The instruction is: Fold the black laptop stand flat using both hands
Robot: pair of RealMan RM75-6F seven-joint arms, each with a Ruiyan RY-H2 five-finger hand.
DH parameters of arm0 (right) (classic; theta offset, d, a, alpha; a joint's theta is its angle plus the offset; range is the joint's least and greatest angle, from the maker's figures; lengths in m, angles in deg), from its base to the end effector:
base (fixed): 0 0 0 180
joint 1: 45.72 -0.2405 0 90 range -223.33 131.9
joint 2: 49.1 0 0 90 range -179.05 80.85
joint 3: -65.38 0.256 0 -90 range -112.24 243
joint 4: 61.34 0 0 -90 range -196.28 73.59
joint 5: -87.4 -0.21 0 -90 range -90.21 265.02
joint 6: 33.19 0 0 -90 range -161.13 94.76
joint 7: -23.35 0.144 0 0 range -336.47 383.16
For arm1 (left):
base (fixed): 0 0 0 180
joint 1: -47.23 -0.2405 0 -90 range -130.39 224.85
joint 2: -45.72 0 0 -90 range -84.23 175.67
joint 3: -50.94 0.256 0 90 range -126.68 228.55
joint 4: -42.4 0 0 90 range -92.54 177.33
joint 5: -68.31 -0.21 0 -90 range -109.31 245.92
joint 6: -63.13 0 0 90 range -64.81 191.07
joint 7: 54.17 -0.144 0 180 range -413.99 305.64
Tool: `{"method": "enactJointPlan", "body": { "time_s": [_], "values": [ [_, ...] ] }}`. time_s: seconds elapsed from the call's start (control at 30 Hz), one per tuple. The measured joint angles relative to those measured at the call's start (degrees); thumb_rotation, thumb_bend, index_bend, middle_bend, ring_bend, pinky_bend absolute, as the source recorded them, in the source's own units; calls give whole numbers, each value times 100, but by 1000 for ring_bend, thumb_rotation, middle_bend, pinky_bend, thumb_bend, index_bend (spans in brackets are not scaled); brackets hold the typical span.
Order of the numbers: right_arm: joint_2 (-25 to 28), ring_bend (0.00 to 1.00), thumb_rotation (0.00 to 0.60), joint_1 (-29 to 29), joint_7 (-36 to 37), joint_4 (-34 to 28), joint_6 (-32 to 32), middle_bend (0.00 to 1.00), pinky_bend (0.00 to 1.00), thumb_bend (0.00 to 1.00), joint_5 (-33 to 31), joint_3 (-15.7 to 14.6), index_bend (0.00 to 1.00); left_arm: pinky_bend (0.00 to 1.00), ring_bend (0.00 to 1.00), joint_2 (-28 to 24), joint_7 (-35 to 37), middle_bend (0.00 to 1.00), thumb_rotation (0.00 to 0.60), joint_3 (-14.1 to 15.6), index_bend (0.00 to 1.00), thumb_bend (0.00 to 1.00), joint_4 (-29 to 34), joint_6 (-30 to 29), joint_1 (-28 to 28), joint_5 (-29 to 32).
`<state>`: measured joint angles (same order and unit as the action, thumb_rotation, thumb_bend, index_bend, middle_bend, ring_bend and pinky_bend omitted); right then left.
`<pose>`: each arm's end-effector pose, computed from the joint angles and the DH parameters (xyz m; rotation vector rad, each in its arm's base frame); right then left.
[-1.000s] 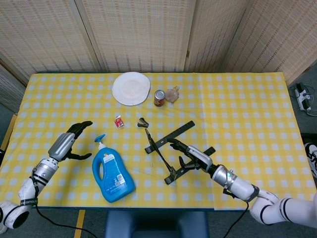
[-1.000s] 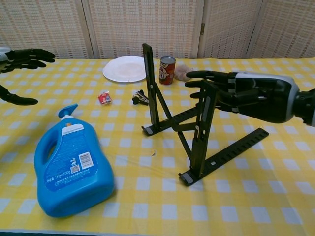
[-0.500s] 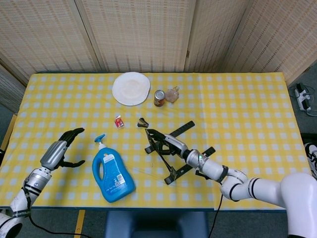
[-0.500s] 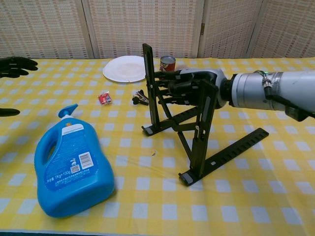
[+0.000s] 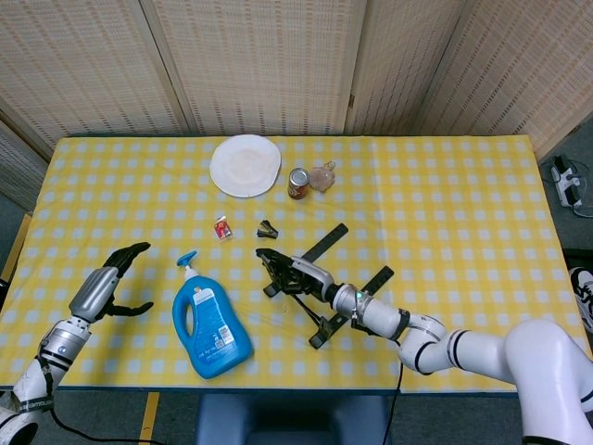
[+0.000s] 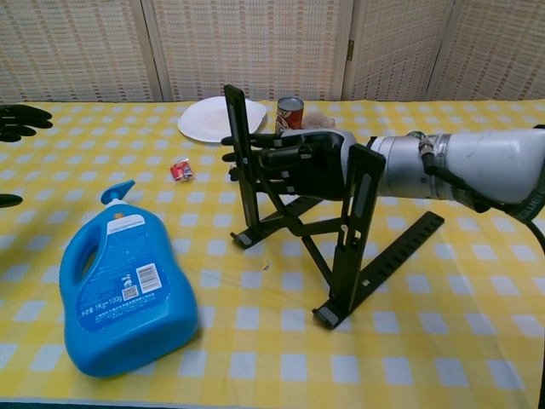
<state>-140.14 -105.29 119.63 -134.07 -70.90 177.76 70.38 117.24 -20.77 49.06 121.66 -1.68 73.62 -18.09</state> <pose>-0.0764 -0.3565 -0.0665 -1.3473 2.4055 -1.1213 -0.2796 0.2936 0.0931 -1.5845 -1.3630 -1.1873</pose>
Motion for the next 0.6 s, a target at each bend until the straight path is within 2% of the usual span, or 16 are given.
{"method": "enactJointPlan", "body": {
  "time_s": [0.27,0.47,0.6],
  "values": [
    [119,46,600,-132,1142,2,-649,0,0,1000,808,-587,0,16,73,16,-57,104,600,-4,82,250,40,39,53,-35],
    [239,48,600,-232,1604,-19,-1166,0,0,1000,1257,-1094,0,15,72,39,-115,104,600,-8,82,250,69,76,92,-43],
    [353,48,600,-256,1683,-35,-1452,0,0,1000,1371,-1295,0,14,71,56,-115,104,600,-18,81,250,68,84,105,-31]
  ]
}}
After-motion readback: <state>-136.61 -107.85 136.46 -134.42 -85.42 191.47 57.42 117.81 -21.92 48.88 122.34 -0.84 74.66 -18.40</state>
